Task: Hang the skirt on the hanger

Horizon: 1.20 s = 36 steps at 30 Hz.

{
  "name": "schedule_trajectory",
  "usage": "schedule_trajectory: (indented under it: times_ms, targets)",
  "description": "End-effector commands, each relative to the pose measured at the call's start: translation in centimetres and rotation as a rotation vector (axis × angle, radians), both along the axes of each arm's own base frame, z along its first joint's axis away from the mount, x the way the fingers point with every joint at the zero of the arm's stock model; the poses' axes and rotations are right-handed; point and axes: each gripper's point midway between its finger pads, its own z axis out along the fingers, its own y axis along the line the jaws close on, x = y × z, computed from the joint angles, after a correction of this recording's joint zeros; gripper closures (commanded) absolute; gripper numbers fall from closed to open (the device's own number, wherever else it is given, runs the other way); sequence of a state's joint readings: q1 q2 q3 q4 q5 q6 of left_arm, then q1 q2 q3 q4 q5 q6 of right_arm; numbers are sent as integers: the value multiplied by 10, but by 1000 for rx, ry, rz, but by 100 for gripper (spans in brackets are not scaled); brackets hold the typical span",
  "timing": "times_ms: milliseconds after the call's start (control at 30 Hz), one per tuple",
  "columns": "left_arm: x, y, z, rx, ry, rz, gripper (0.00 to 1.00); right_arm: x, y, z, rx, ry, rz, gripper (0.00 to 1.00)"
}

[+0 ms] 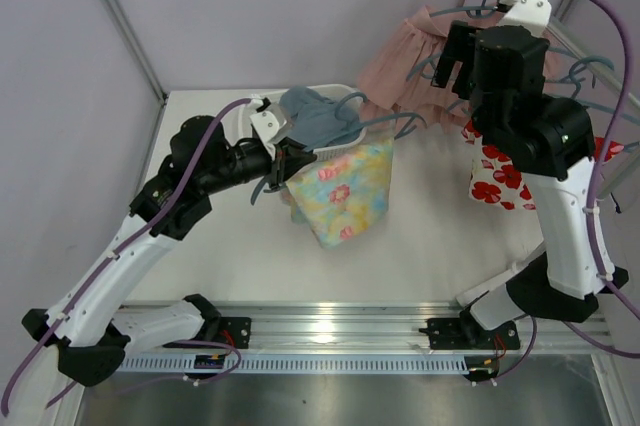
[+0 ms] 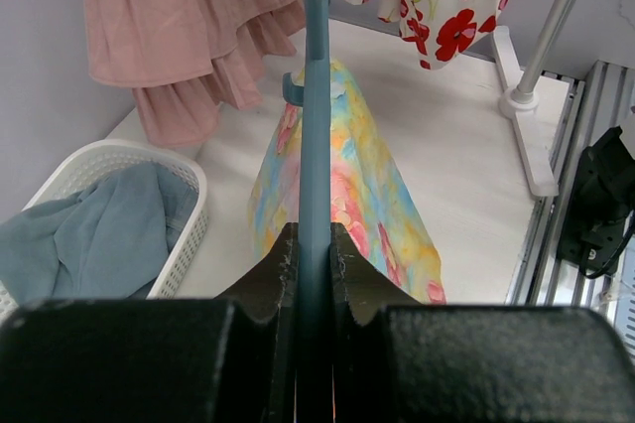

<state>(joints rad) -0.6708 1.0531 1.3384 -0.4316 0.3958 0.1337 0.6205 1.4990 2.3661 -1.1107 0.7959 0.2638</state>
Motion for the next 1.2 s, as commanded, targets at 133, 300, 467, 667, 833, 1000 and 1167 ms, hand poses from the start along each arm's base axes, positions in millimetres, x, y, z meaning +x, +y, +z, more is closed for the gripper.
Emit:
schedule_trajectory:
  times_ms: [133, 300, 467, 667, 833, 1000, 1167]
  targets:
    - [5, 8, 49, -76, -154, 10, 100, 14, -31, -9, -42, 89, 40, 11]
    - [10, 10, 52, -85, -164, 8, 100, 21, -36, -37, -73, 169, 42, 11]
    - [12, 7, 56, -92, -170, -9, 100, 32, -39, -50, -81, 210, 35, 11]
    - [15, 3, 63, -89, -188, -31, 100, 38, -47, -58, -114, 235, 28, 11]
    - [19, 0, 65, -84, -193, -38, 100, 46, -40, -53, -109, 207, 71, 11]
    - [23, -3, 65, -80, -201, -45, 100, 51, -45, -68, -149, 262, 55, 11]
    - [28, -3, 67, -65, -207, -48, 100, 40, -44, -77, -130, 297, 73, 11]
